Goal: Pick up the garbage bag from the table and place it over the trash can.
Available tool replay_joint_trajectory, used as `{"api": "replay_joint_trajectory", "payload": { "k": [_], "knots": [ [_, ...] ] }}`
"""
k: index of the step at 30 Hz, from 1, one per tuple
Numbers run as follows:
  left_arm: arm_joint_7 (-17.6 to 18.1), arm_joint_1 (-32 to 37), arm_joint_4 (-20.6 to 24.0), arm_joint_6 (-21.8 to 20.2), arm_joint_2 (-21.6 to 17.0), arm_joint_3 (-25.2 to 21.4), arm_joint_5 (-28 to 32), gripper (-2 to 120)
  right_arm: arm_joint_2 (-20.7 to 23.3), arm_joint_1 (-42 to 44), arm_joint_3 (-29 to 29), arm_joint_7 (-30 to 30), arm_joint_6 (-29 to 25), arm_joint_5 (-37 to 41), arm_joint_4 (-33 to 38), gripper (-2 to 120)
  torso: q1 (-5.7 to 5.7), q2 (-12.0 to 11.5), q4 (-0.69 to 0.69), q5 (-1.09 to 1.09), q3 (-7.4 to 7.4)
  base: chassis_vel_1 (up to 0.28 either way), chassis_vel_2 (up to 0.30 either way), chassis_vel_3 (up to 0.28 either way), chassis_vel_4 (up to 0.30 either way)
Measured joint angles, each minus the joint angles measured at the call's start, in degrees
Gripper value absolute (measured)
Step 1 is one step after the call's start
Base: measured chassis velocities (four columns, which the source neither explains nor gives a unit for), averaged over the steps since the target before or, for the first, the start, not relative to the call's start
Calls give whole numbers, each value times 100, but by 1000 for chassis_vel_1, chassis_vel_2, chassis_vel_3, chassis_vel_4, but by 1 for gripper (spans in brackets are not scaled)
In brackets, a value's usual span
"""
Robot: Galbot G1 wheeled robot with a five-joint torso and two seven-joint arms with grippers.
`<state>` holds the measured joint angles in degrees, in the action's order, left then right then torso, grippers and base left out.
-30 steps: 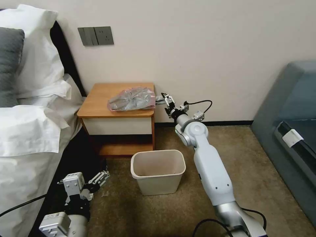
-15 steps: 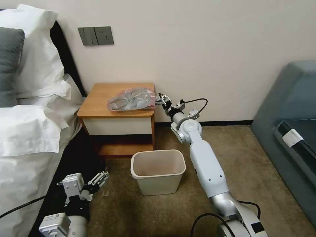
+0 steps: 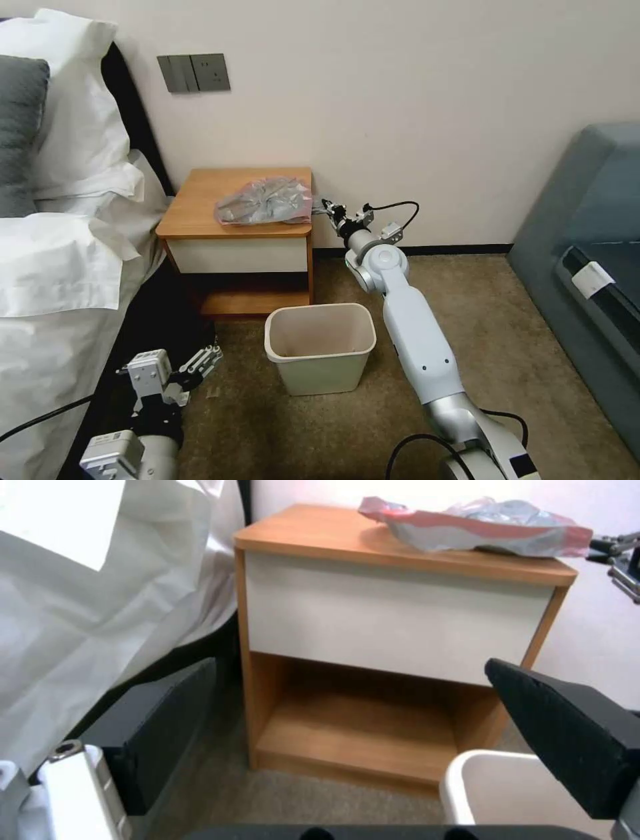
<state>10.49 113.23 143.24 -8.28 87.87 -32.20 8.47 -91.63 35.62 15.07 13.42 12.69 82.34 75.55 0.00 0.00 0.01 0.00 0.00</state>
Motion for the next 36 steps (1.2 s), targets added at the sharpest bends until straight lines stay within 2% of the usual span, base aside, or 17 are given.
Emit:
{"api": "replay_joint_trajectory", "payload": {
  "k": [3,9,10,16,17,19,20,23,29,32,36],
  "knots": [
    [0,-14,0,1,-3,5,1,100,46,83,-28,83,-12,13,150,0,0,0,0,0,0,0,0,0,0],
    [-4,-80,0,19,-5,19,5,100,405,796,-228,775,-51,298,1342,0,0,0,0,0,0,0,0,0,0],
    [-4,-80,0,19,-5,19,5,100,405,796,-228,775,-51,298,1342,0,0,0,0,0,0,0,0,0,0],
    [-7,-109,0,47,-42,20,9,100,696,1789,-335,1517,-110,478,2898,0,0,0,-1,0,0,0,0,0,0],
    [-7,-109,0,47,-42,20,9,100,696,1789,-335,1517,-110,478,2898,0,0,0,-1,0,0,0,0,0,0],
    [-8,-110,-1,49,-70,23,13,100,779,2137,-399,1776,-128,600,3539,0,0,0,0,0,-1,0,0,0,0],
    [-8,-110,-1,49,-70,23,13,100,779,2137,-399,1776,-128,600,3539,0,0,0,0,0,-1,0,0,0,0],
    [-9,-118,-1,51,-121,37,17,100,969,2790,-558,1978,-147,486,4321,0,0,1,0,0,-1,0,0,0,0],
    [-10,-128,-1,56,-159,58,19,100,1286,3567,-678,2050,-69,172,4889,0,0,1,-1,0,-1,0,0,0,0],
    [-14,-144,0,70,-170,84,20,100,1464,4055,-723,1771,33,-220,5004,0,0,1,-1,0,-1,0,0,0,0],
    [-30,-144,-1,75,-162,115,16,100,1491,4296,-667,1366,25,-684,4866,0,0,1,-1,0,0,0,0,0,0]
  ]
}}
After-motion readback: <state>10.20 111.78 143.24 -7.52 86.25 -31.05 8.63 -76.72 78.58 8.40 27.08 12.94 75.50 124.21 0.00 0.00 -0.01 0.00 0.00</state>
